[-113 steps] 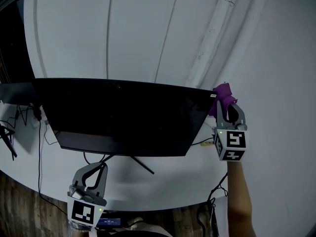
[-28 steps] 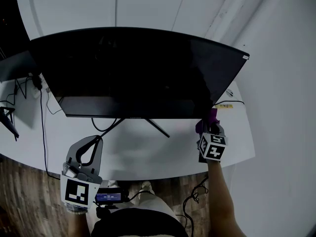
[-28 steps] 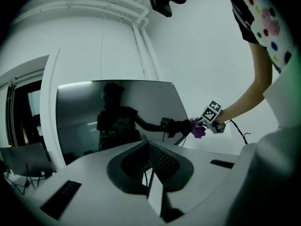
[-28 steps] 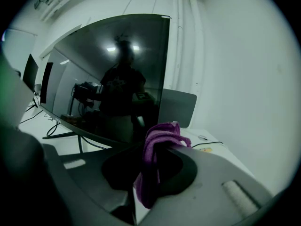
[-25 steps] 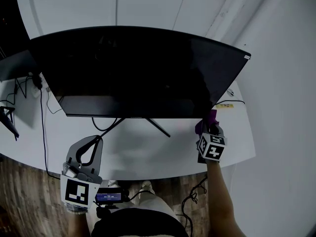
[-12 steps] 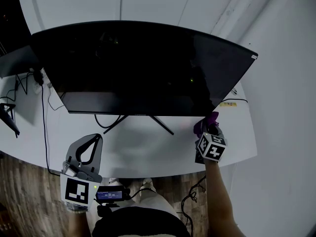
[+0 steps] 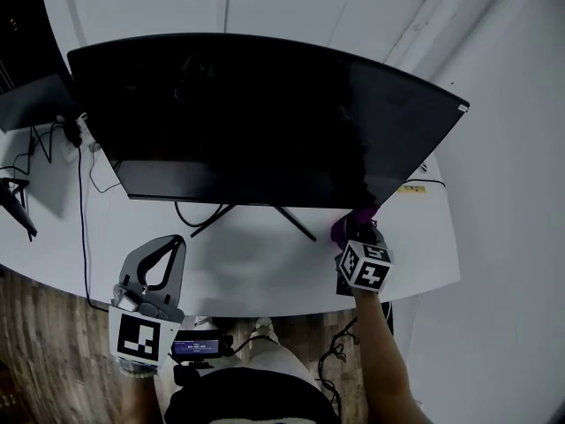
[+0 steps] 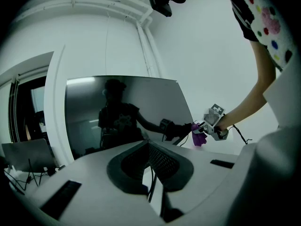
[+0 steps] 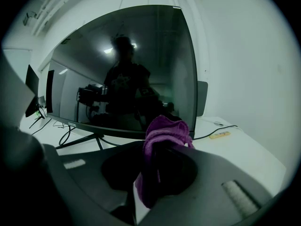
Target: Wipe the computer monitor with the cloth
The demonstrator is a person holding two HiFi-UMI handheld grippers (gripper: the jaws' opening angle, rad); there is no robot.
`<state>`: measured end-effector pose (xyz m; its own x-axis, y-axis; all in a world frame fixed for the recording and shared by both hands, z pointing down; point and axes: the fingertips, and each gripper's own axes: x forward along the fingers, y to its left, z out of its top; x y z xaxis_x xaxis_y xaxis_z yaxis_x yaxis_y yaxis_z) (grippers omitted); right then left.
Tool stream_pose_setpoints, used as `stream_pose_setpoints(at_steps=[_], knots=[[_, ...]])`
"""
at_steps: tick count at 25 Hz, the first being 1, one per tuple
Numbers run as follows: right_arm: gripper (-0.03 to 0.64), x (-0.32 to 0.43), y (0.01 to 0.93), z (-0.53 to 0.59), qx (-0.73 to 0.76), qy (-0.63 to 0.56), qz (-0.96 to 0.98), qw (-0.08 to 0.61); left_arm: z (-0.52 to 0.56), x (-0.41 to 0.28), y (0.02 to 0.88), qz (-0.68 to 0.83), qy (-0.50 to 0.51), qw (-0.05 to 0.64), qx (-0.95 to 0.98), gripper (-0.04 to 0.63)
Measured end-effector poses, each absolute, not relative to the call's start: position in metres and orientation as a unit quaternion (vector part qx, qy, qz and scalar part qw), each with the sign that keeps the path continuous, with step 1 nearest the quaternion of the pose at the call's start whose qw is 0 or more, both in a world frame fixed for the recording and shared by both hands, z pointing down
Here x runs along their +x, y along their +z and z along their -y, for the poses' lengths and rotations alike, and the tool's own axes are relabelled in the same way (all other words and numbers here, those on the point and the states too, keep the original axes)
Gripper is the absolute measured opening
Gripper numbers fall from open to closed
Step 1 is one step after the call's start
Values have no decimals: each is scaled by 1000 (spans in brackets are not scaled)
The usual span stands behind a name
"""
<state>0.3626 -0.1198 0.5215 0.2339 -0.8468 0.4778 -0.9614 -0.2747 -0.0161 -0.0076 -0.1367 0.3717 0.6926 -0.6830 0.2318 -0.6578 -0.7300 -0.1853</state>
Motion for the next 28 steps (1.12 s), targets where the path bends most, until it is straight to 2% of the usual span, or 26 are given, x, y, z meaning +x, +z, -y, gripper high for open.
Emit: stream_pose_setpoints(at_steps=[28], knots=[[64,219,522,166,691,209,676,152,162,-48,371,-375,-140,47,-915,5]])
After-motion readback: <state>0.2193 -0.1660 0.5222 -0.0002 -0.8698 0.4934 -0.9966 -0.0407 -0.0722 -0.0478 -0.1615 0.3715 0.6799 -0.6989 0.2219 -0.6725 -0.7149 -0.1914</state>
